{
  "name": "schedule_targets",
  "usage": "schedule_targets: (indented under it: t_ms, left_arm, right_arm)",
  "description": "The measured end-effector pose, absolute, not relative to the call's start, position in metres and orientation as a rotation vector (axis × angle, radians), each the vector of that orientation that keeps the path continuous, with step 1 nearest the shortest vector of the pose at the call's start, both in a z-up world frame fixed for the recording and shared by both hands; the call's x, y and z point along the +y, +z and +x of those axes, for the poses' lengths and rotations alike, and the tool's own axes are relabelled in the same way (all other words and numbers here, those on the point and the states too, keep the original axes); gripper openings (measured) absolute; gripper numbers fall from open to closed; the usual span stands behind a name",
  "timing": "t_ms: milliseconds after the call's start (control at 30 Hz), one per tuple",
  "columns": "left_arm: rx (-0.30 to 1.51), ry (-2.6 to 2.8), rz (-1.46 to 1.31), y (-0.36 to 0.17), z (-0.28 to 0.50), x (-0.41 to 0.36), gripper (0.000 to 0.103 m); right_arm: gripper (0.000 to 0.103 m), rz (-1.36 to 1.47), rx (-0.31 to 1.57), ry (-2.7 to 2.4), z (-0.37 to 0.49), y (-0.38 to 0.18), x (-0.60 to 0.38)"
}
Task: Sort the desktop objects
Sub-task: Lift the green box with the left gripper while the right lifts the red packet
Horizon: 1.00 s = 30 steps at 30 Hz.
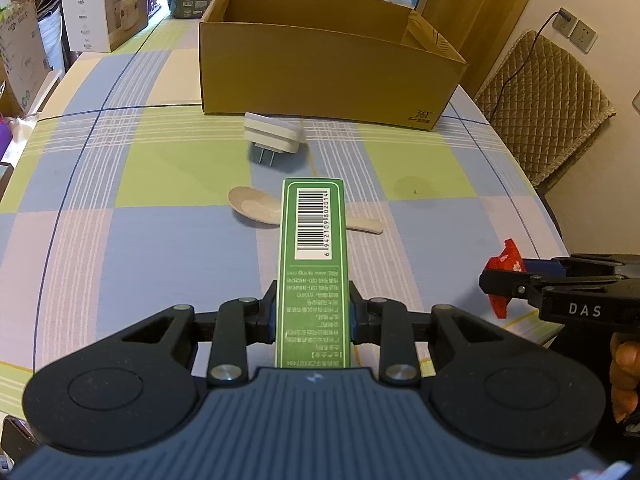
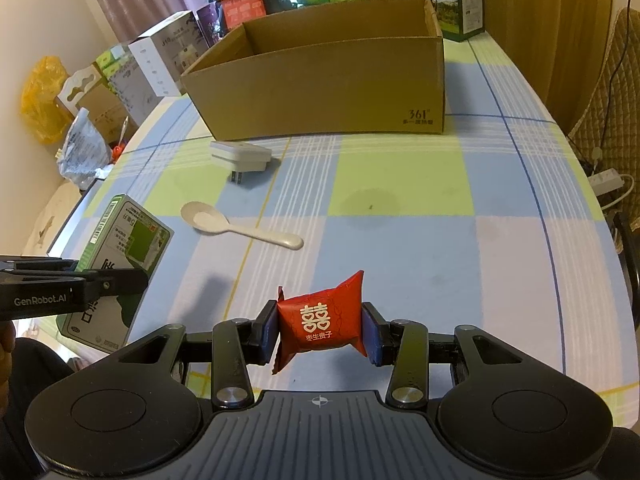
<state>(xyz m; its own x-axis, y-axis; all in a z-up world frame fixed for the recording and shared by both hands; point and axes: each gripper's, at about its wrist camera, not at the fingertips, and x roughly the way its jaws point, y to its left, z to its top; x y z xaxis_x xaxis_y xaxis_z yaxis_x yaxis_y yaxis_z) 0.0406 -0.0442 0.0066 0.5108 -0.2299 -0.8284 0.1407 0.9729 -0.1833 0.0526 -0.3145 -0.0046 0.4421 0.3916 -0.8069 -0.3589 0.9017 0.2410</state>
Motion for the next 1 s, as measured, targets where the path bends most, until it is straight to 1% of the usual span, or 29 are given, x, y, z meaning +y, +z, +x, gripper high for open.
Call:
schedule_targets:
  t_ms: [467,1000]
  left_arm:
    - [1.003,-0.236,-0.107,0.008,0.042,-0.049,0.025]
    - [0.973,-0.253,-0.098,0.022,0.06,-0.053,0.025]
  right_arm:
    - [0.04,0.041,1.008,0.455,0.052,-0.007,-0.318]
    - [0.04,0.023,0.968,0.438,0.067,0.005,-0.318]
